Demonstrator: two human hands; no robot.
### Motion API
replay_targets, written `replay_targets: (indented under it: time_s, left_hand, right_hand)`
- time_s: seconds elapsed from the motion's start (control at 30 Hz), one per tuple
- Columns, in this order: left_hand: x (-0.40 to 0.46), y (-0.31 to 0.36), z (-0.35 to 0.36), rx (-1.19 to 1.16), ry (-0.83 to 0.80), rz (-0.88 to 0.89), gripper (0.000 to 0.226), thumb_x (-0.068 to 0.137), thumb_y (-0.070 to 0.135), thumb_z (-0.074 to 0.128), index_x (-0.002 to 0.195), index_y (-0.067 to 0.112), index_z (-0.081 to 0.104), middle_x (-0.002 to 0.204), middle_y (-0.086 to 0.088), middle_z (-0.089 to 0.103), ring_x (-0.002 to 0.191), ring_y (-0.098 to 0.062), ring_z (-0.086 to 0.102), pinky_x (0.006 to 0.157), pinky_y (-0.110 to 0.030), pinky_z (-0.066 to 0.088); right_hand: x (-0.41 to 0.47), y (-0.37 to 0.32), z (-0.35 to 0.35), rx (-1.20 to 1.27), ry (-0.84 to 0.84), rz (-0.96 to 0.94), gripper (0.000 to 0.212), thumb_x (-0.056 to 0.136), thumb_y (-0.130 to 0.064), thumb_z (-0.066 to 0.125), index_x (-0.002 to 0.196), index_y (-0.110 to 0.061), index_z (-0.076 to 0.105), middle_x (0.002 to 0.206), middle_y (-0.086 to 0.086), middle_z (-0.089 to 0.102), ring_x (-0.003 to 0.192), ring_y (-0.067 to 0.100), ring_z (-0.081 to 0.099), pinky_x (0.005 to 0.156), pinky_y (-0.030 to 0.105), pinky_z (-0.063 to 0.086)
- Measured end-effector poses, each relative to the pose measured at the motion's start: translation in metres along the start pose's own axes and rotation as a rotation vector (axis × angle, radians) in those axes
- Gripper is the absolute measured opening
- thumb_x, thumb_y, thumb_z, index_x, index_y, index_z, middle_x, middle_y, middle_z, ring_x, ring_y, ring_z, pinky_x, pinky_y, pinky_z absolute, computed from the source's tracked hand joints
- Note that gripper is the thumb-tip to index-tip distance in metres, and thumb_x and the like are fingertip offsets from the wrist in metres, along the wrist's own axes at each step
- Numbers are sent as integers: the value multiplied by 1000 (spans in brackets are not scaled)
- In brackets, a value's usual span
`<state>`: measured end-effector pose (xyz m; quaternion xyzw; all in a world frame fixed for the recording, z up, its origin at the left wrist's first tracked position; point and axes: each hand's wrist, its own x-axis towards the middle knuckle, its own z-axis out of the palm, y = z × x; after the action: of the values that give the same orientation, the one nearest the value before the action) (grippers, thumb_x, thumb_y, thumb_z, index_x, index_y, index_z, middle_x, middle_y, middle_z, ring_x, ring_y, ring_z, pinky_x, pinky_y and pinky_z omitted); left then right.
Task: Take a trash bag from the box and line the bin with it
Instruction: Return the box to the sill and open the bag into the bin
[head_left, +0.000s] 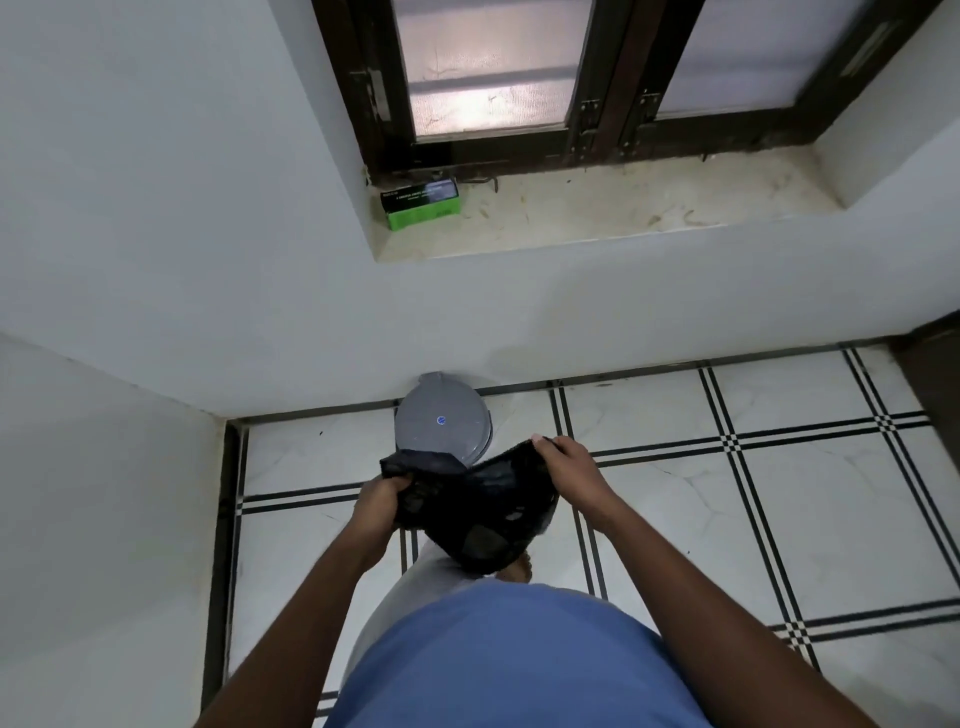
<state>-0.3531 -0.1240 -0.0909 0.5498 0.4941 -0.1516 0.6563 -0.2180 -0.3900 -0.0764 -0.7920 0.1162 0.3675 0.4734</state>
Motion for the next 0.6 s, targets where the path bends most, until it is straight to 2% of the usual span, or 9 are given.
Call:
replay_targets:
  time_s: [0.07,0.13,0.23,0.33,0.43,0.47,0.53,0.6]
  left_hand:
    - [6,10,-3,-61,38,-36,26,107,15,54,119,9,77,109,-18,84,101,-38,79,81,-43,62]
    - [13,18,-9,-62,63,-68,26,107,23,56,116,10,77,108,-17,84,101,-36,78,80,-40,60]
    - [25,23,-15,60,87,-88,28,101,31,64,111,9,77,105,-17,82,95,-35,77,80,-43,59]
    - [36,23,-18,149,86,-79,22,105,24,61,107,7,74,99,-14,78,83,-30,72,66,-37,56]
    - [49,22,-23,120,123,-122,26,108,26,56,110,8,74,110,-18,80,95,-37,77,80,-48,66]
    - [55,22,-24,82,126,-140,29,108,28,54,112,8,75,109,-18,81,95,-39,79,79,-49,68]
    - [70,21,-26,-4,130,-171,32,110,29,53,117,8,77,108,-18,84,96,-39,82,79,-50,69]
    - [80,20,-27,-85,140,-170,32,111,28,53,122,10,77,111,-17,84,99,-37,82,87,-53,69]
  right_hand:
    - [10,-7,3,85,23,45,47,110,-55,58,111,-10,72,116,14,76,113,31,74,98,44,59]
    - [19,-11,8,111,28,75,47,110,-57,56,113,-13,71,119,12,76,116,31,74,106,53,60]
    - [26,-18,18,42,32,89,46,110,-60,52,111,-17,69,117,6,74,114,27,72,106,51,58]
    - [32,-24,32,6,-10,111,45,113,-56,49,115,-15,66,117,6,71,113,24,69,100,46,55]
    - [42,-26,50,-25,-31,144,43,115,-53,47,120,-13,65,117,2,70,114,23,68,96,43,52]
    - [49,-24,57,-37,-37,154,43,115,-53,47,123,-14,64,118,0,70,114,22,67,97,42,53]
    - [64,-23,71,-32,-58,183,43,115,-54,46,128,-18,64,122,-1,71,117,22,67,106,45,54]
    - [80,-19,83,-3,-70,212,45,112,-56,46,132,-22,66,128,1,73,120,22,68,112,50,54]
